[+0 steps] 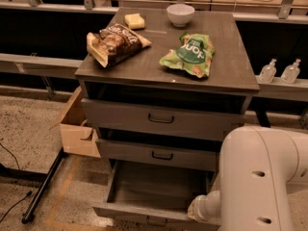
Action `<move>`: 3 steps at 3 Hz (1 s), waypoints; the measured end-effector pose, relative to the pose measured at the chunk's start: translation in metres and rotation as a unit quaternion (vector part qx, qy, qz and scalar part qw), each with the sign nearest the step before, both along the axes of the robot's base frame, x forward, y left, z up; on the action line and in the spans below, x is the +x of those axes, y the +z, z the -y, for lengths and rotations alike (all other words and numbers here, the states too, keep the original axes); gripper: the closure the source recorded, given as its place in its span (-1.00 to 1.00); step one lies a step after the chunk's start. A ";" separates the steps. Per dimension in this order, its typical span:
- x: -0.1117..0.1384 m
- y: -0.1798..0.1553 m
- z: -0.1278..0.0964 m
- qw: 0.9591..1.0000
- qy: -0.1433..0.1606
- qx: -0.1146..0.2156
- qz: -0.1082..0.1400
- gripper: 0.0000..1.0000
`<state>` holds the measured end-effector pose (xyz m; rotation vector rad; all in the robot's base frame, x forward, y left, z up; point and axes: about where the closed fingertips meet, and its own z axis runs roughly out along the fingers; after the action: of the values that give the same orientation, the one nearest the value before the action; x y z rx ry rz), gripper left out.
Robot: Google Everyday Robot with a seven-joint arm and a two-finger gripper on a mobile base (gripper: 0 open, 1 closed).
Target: Close bottom drawer
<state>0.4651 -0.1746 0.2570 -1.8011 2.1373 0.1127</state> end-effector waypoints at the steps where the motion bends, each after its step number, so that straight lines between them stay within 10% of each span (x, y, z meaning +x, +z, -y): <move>1: -0.016 -0.019 -0.006 1.000 0.007 -0.004 -0.016 1.00; 3: -0.037 -0.037 -0.007 0.999 0.010 -0.012 -0.039 1.00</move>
Offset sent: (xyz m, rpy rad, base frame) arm -0.0401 0.0066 -0.0423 -0.0283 0.0890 0.0176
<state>0.4286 -0.1679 0.2201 -1.8613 2.1826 0.1646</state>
